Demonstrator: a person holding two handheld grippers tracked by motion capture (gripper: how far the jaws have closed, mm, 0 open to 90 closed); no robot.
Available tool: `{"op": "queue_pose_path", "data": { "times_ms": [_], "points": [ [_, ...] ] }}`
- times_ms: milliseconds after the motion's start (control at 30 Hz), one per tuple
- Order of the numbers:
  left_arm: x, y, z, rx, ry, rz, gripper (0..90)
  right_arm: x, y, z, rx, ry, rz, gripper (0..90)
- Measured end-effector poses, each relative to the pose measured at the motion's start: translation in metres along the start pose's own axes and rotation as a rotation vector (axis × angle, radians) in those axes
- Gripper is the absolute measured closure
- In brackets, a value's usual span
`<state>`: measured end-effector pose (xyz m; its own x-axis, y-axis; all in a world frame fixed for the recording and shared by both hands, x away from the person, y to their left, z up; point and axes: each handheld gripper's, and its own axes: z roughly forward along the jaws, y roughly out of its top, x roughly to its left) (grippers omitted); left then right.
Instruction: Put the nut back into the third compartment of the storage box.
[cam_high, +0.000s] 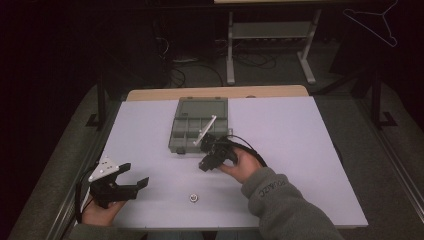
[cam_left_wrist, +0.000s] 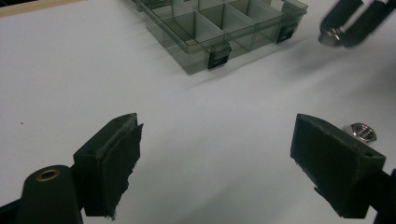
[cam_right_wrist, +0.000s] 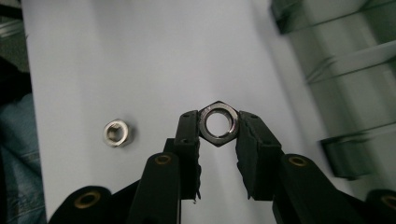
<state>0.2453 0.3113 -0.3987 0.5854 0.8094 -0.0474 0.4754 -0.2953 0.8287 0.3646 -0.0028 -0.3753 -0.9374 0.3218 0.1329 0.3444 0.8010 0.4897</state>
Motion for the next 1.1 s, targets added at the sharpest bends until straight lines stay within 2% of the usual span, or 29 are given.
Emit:
{"op": "queue_pose_path", "data": {
  "times_ms": [133,167,233,267,333,400,467,500,600,733,800,967,1100],
  "points": [
    [0.000,0.000,0.000,-0.004,0.000,-0.001,15.2,-0.019,0.013,-0.007,0.001,-0.025,0.022,69.2],
    [0.001,0.000,0.000,0.001,0.000,-0.001,15.2,-0.029,0.020,-0.010,-0.008,-0.031,0.032,69.3],
    [0.001,0.000,0.000,0.006,0.001,0.004,15.2,-0.033,0.023,-0.012,-0.009,-0.034,0.041,69.2],
    [0.001,0.000,-0.001,0.006,0.000,0.004,15.2,-0.041,0.029,-0.014,-0.010,-0.042,0.049,69.3],
    [0.001,0.000,0.000,0.002,-0.001,0.001,15.2,-0.044,0.032,-0.014,-0.006,-0.045,0.053,69.2],
    [0.001,0.000,0.000,0.002,-0.002,0.000,15.2,-0.057,0.040,-0.016,-0.010,-0.059,0.066,69.2],
    [0.001,0.000,0.000,0.001,-0.002,0.005,15.2,-0.059,0.042,-0.016,-0.004,-0.062,0.070,69.2],
    [0.000,0.000,0.000,0.000,-0.003,-0.007,15.2,-0.063,0.045,-0.016,-0.005,-0.067,0.075,69.3],
    [0.000,0.000,0.000,-0.003,-0.003,-0.006,15.2,-0.074,0.051,-0.015,0.005,-0.082,0.097,69.3],
    [0.000,0.000,0.001,-0.006,-0.006,0.000,15.2,-0.090,0.055,-0.013,0.009,-0.105,0.123,69.2],
    [0.000,0.000,0.001,-0.007,-0.006,0.001,15.2,-0.104,0.055,-0.010,0.004,-0.121,0.161,69.3],
    [0.001,0.000,0.001,-0.002,-0.006,-0.005,15.2,-0.117,0.051,-0.005,-0.013,-0.132,0.205,69.2],
    [0.000,0.000,0.001,-0.007,-0.008,-0.003,15.2,-0.124,0.051,0.007,-0.008,-0.155,0.234,69.2]
  ]
}}
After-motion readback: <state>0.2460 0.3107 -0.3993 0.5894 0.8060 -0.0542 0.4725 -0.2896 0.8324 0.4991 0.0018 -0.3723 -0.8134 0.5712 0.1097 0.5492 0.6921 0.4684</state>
